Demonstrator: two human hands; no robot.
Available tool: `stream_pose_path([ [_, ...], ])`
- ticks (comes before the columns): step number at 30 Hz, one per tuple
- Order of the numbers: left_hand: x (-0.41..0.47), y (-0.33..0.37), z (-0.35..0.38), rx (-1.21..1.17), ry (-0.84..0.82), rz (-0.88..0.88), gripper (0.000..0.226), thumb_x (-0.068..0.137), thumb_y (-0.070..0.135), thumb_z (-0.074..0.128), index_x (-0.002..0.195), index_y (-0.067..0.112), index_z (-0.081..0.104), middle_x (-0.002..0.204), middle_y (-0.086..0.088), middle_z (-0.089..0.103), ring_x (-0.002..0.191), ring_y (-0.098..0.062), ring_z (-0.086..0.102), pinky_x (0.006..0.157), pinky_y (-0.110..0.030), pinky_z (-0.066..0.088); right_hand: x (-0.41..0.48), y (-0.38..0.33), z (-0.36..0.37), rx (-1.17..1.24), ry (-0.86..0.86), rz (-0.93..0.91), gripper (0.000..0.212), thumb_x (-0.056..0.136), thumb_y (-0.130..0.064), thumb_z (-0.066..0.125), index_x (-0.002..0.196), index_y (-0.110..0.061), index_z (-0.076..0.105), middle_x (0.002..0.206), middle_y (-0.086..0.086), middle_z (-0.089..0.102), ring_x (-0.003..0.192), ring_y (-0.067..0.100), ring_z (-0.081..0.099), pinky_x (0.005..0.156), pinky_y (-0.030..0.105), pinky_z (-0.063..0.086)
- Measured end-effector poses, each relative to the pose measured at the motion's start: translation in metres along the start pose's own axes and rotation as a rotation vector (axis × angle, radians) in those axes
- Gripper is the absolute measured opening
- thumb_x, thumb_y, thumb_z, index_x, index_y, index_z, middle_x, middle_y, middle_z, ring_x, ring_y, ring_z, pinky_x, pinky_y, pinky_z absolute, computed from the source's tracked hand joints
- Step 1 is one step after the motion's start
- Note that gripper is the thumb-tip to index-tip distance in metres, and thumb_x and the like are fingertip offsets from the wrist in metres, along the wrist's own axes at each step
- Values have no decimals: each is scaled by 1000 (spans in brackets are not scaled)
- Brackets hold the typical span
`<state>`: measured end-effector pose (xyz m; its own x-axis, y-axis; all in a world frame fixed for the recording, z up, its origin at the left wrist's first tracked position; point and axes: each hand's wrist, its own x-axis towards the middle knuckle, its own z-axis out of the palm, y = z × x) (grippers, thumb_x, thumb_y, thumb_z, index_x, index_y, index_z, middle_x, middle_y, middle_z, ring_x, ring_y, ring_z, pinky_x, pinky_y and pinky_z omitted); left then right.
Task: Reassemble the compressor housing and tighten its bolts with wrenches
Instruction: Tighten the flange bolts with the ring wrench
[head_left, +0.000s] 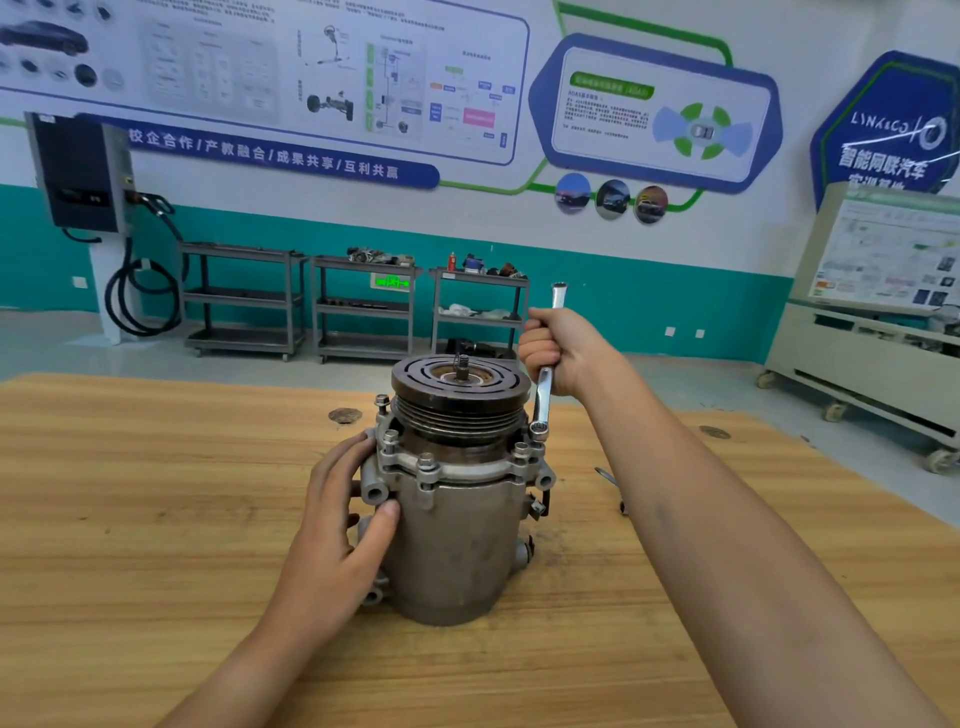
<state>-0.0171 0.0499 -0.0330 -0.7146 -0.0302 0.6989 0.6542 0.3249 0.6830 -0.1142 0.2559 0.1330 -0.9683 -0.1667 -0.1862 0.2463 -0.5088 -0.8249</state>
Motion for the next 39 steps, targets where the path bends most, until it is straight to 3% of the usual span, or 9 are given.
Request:
stream_pose_path([
  [5,1,2,1,-24,2,-22,47,83,26,51,122,46,34,124,48,27,123,16,30,81,0,38,7,8,-11,118,-42,55,40,101,-21,38,61,-16,33,34,-5,26,21,6,23,22,14,16],
  [10,1,3,0,-6,-15,-23,49,80,30,48,123,46,33,125,47,26,123,15,30,97,-23,36,10,13,-18,236,-49,69,42,100,-19,40,59,-14,34,34,-4,27,21,7,24,22,14,17],
  [20,1,6,0,6,-24,-58,50,81,33,49,128,39,33,127,43,26,126,8,31,105,-37,38,-3,20,-40,509,47,-29,52,100,-19,39,50,-16,27,30,-4,24,19,8,23,23,14,18],
  [25,1,3,0,7,-16,-34,47,91,23,54,125,47,32,125,46,25,124,14,29,100,-25,37,-24,24,-51,618,198,-200,46,100,-18,39,55,-17,29,32,-6,24,21,7,22,24,15,20],
  [30,1,3,1,6,-7,-49,53,90,11,54,124,45,32,125,44,26,120,19,29,81,-7,38,-57,35,-55,671,267,-467,40,101,-21,33,62,-16,31,34,-6,23,24,8,22,30,11,21],
  [35,0,2,1,13,-28,-57,52,91,13,53,125,46,31,124,46,24,121,22,25,101,-28,34,-96,65,-51,640,210,-763,46,99,-35,37,57,-16,36,39,-5,23,35,12,27,43,17,33],
  [39,0,4,1,4,-19,-39,56,90,9,54,123,48,32,124,47,26,120,21,28,100,-30,35,-119,86,-41,521,136,-934,56,98,-38,34,47,-17,42,38,-4,24,39,14,30,55,25,38],
])
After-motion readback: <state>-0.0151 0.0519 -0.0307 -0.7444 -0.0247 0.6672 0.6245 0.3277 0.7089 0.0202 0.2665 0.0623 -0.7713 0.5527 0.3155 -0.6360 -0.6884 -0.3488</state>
